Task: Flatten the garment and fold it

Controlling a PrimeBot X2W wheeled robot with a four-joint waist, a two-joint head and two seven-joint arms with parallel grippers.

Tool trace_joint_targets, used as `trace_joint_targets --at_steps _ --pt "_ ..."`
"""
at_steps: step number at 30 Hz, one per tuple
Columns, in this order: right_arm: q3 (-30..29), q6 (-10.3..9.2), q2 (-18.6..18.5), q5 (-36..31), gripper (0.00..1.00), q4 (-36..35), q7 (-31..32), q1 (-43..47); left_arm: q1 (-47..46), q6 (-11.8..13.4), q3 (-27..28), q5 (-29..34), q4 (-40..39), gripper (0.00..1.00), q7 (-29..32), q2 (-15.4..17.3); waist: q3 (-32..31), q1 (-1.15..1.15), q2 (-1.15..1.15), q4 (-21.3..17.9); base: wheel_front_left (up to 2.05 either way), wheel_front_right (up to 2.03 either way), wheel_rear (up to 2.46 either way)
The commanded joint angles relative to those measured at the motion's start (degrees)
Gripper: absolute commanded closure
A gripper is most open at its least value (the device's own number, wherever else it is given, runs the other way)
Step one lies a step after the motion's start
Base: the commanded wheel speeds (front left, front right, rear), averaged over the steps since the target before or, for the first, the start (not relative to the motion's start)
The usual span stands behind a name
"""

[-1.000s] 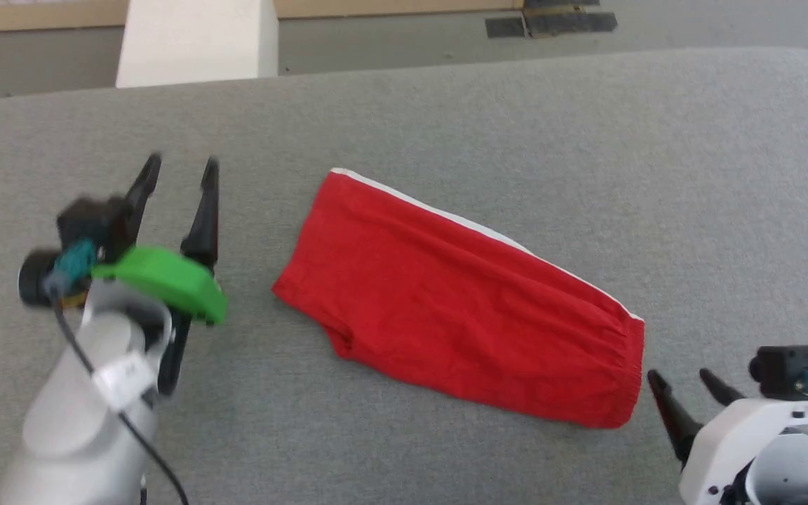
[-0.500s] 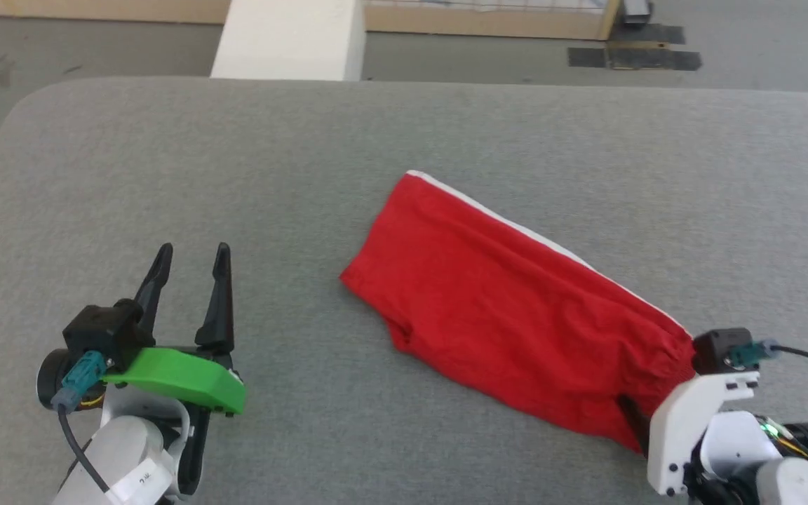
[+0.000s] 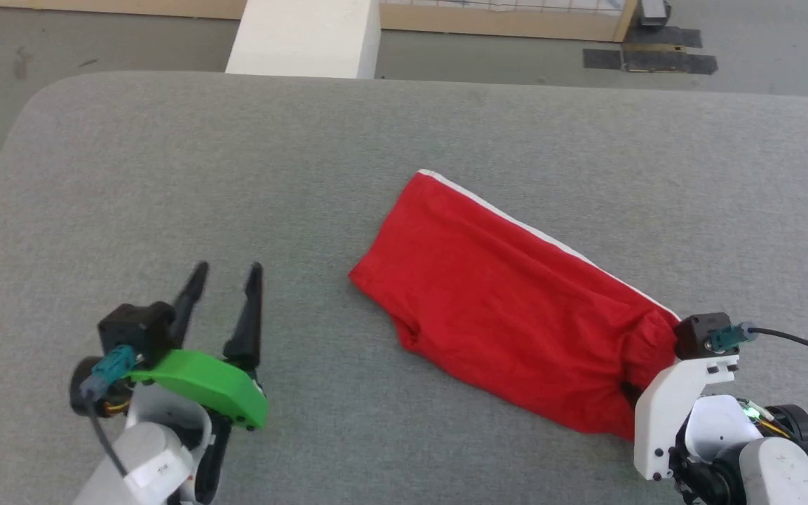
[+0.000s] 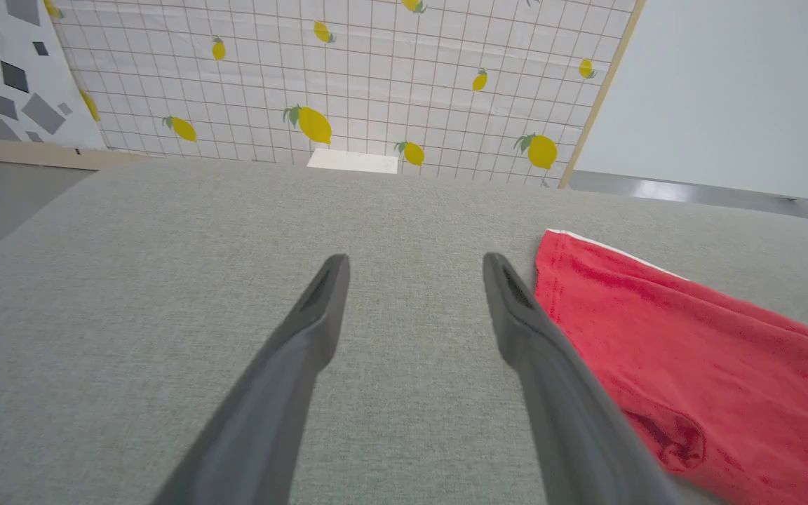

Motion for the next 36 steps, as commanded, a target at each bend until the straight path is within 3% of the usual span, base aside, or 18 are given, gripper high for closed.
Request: trace_joint_targets --at_steps 1,9,17,23,24,25,26,27,31,36 --pt "-0.04 -0.08 0.10 0.48 1.00 0.45 -0.16 0.25 0.12 -0.55 -0.50 -1.44 0.34 0.00 1.83 -0.56 -0.06 0.00 0.00 -1.02 0.00 0.00 0.00" --pt "0.68 -0.08 0.10 1.98 1.00 -1.63 -0.90 -2.07 -10.71 -0.58 -3.56 -6.53 7.88 0.00 18.91 -3.75 1.35 0.00 0.00 -4.87 0.00 0.00 0.00" --pt "2.77 -0.08 0.10 3.06 1.00 -1.08 -1.46 -4.04 -21.79 0.38 -9.39 -6.47 18.80 0.00 38.90 -4.60 3.54 0.00 0.00 -8.20 0.00 0.00 0.00" --pt "2.84 -0.08 0.10 3.33 1.00 -0.21 -2.22 -4.26 -23.10 -1.22 -13.55 -5.92 22.17 0.00 46.40 -4.66 4.33 0.00 0.00 -9.37 0.00 0.00 0.00" --pt "2.81 -0.08 0.10 3.35 1.00 -0.11 -2.31 -4.21 -22.87 -1.67 -13.98 -6.08 22.42 0.06 46.74 -4.91 4.36 0.00 0.00 -9.41 0.00 0.00 0.00" --pt "2.79 -0.08 0.10 3.38 1.00 0.02 -2.42 -4.13 -22.47 -2.28 -14.50 -6.30 22.73 0.63 47.07 -5.20 4.34 0.00 0.00 -9.45 0.00 0.00 0.00" --pt "2.75 -0.08 0.10 3.39 1.00 0.11 -2.49 -4.07 -22.18 -2.75 -14.87 -6.40 22.92 0.88 47.13 -5.36 4.31 0.00 0.00 -9.44 0.00 0.00 0.00" --pt "2.64 -0.08 0.10 3.39 1.00 0.20 -2.55 -4.00 -21.72 -3.19 -15.01 -6.88 23.26 1.00 47.24 -5.65 4.28 0.00 0.00 -9.35 0.00 0.00 0.00" --pt "2.20 -0.08 0.10 3.29 1.00 0.33 -2.72 -3.85 -20.83 -4.25 -13.92 -8.65 23.99 1.00 45.34 -6.25 3.50 0.00 0.00 -8.70 0.00 0.00 0.00" --pt "2.05 -0.08 0.10 3.53 1.00 0.16 -2.60 -3.68 -20.39 -4.10 -8.31 -12.77 23.02 1.00 39.44 -6.77 1.28 0.00 0.00 -7.40 0.00 0.00 0.00"
